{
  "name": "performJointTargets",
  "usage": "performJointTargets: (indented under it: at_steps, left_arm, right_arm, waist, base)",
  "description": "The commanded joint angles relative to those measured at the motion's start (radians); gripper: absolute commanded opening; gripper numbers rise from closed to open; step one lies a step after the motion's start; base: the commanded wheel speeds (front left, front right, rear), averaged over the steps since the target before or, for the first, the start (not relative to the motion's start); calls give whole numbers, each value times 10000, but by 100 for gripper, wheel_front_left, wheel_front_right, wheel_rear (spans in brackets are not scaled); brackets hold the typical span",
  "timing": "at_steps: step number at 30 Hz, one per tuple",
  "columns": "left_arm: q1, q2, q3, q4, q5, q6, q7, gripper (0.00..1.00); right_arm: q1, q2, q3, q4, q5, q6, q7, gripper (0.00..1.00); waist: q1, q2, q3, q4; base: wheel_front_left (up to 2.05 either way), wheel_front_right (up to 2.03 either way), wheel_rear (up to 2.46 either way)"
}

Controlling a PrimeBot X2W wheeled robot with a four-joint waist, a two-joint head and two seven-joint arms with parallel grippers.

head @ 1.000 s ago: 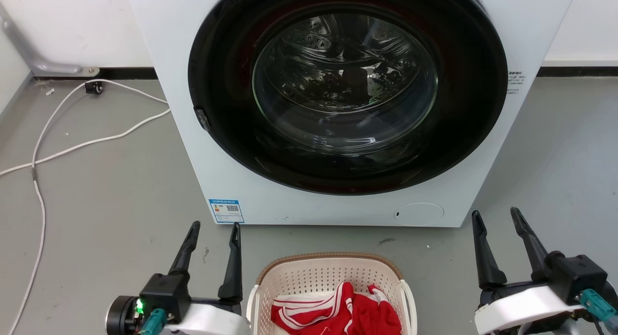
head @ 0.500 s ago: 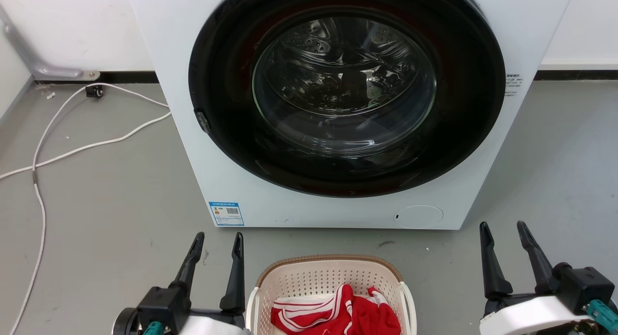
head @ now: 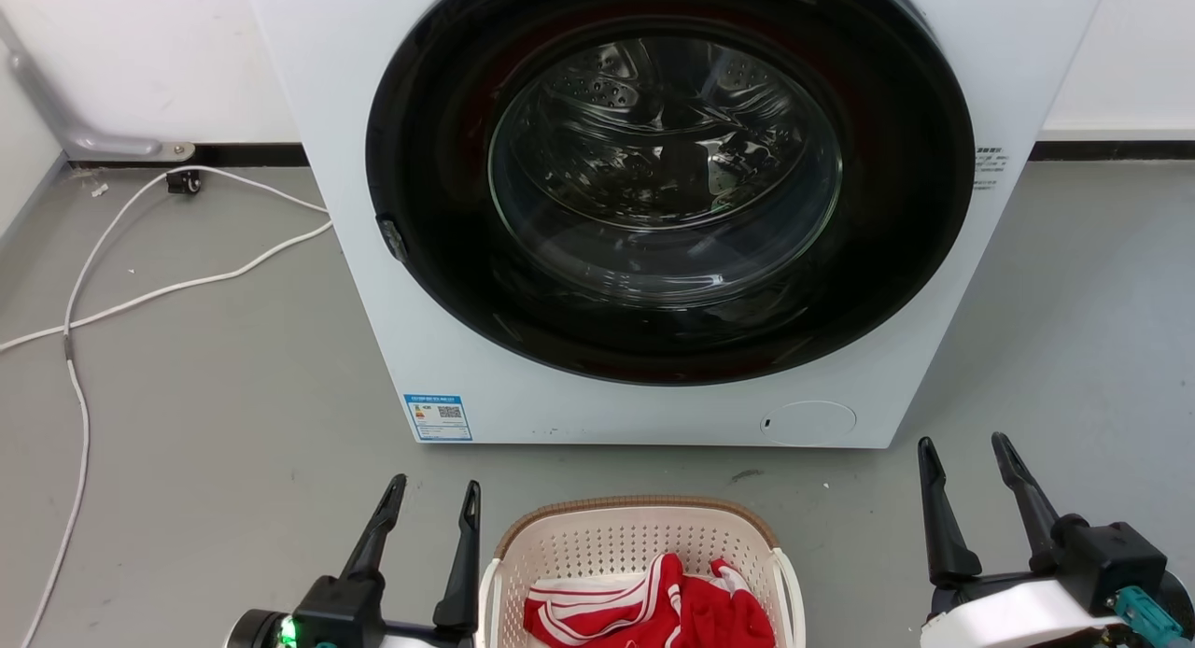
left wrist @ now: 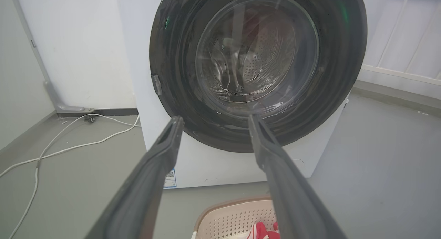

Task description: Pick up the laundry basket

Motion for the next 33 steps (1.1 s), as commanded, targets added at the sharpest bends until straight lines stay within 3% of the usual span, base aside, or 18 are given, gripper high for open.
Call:
performJointTargets:
  at_steps: [1, 5, 26, 33]
  left_arm:
    - [119, -52, 41, 14, 227, -66, -90, 100]
    - [83, -90, 11, 71, 763, -142, -159, 100]
    - [58, -252, 404, 388, 545, -226, -139, 100]
    - [-452, -265, 418, 1272, 243, -320, -139, 100]
  right_arm:
    - [86, -19, 9, -22, -193, -3, -83, 100]
    - [50, -19, 18, -15, -314, -3, -146, 100]
    - [-163, -19, -32, 221, -176, -3, -180, 100]
    - [-467, -18, -277, 320, -463, -3, 159, 100]
  waist:
    - [0, 0, 5, 0]
    - [0, 0, 23, 6]
    - [0, 0, 241, -20]
    - [0, 0, 1090, -4]
  base:
    - [0, 0, 0]
    - [0, 0, 0]
    - [0, 0, 0]
    - [0, 0, 0]
